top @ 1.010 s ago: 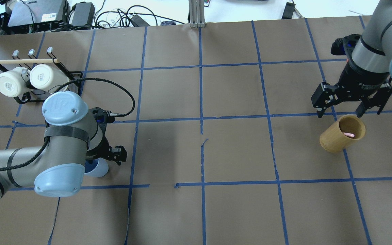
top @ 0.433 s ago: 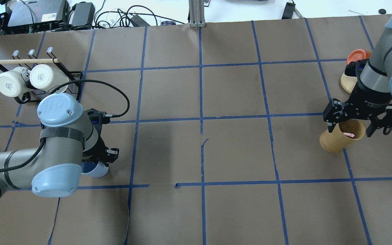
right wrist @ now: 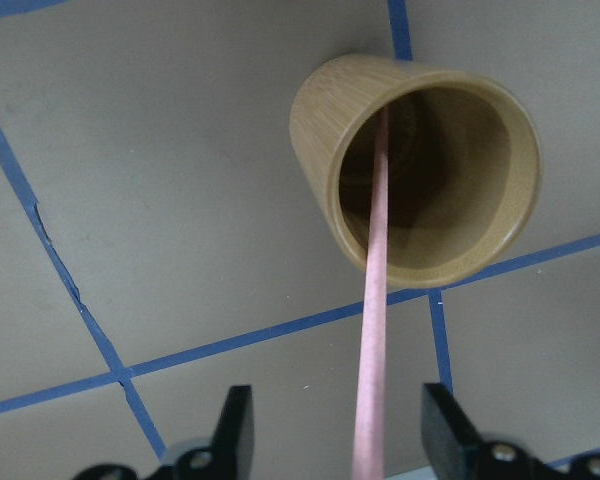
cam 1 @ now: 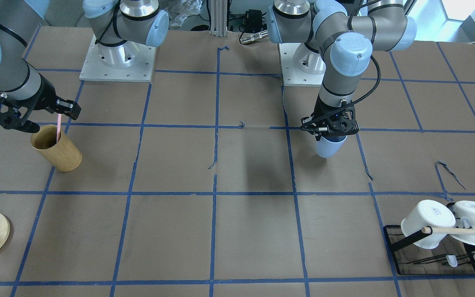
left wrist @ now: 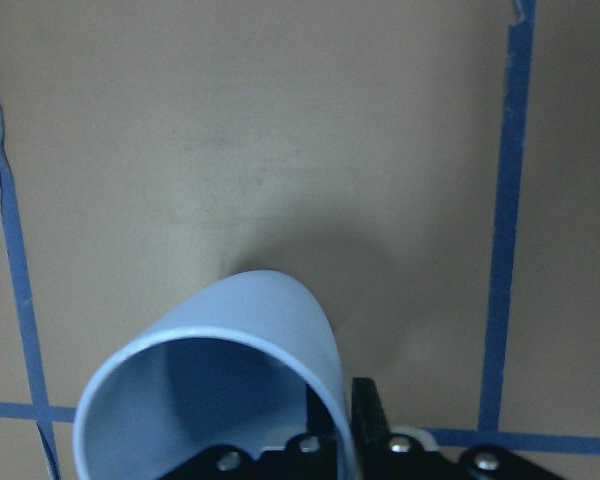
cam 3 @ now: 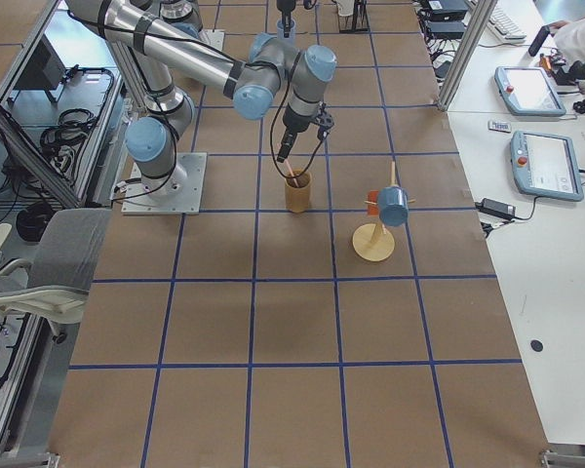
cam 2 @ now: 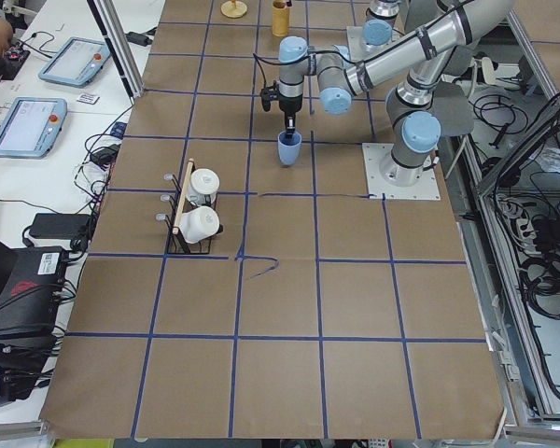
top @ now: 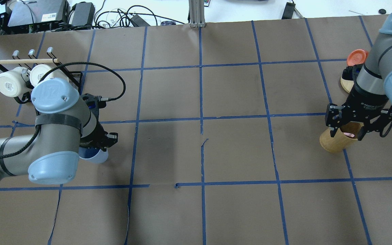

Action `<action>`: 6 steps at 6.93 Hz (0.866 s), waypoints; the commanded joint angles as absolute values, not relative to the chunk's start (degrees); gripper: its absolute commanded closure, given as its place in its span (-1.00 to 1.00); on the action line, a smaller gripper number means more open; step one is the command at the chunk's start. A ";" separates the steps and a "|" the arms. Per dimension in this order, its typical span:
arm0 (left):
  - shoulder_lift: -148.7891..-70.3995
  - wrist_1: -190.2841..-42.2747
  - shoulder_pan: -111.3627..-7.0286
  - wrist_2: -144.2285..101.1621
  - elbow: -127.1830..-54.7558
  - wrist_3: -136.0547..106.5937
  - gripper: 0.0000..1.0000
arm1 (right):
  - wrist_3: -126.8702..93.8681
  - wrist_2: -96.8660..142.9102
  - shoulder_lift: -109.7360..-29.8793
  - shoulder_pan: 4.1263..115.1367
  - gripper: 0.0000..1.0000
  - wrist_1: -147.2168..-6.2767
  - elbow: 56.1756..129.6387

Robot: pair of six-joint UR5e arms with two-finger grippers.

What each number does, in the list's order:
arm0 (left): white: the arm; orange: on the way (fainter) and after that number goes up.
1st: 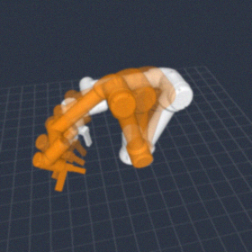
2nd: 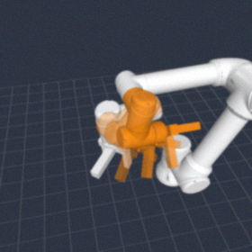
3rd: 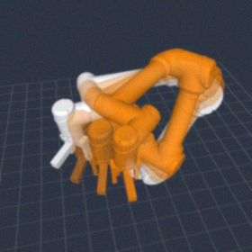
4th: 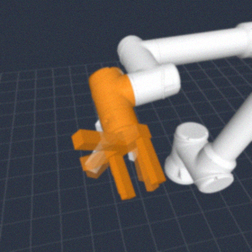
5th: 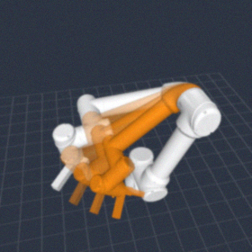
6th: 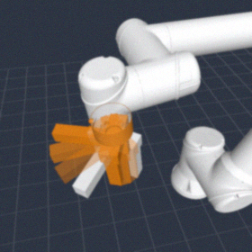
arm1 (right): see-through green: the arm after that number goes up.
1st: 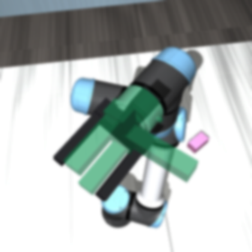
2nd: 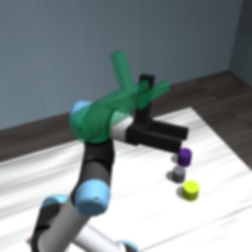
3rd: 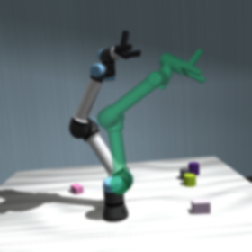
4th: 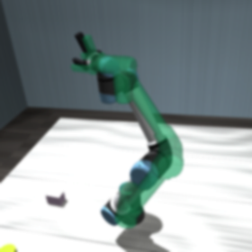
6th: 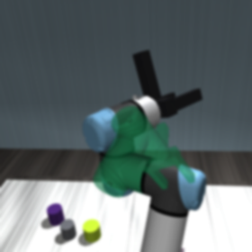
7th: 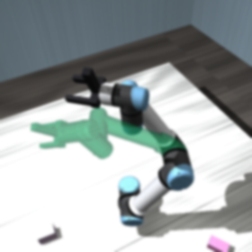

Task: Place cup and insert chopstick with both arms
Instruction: 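Carry the blue cup to center with the left gripper while the right lifts the chopstick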

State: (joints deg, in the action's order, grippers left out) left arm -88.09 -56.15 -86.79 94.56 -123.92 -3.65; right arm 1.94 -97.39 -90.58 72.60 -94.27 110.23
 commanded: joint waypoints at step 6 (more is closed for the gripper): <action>-112.99 -56.51 -111.52 86.76 -93.37 -26.54 1.00 | 2.81 -100.55 -90.44 72.60 0.87 -88.97 106.90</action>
State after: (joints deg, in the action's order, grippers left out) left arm -108.05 -56.67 -108.95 87.31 -97.95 -26.24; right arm 2.74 -100.53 -90.34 72.60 -91.23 108.79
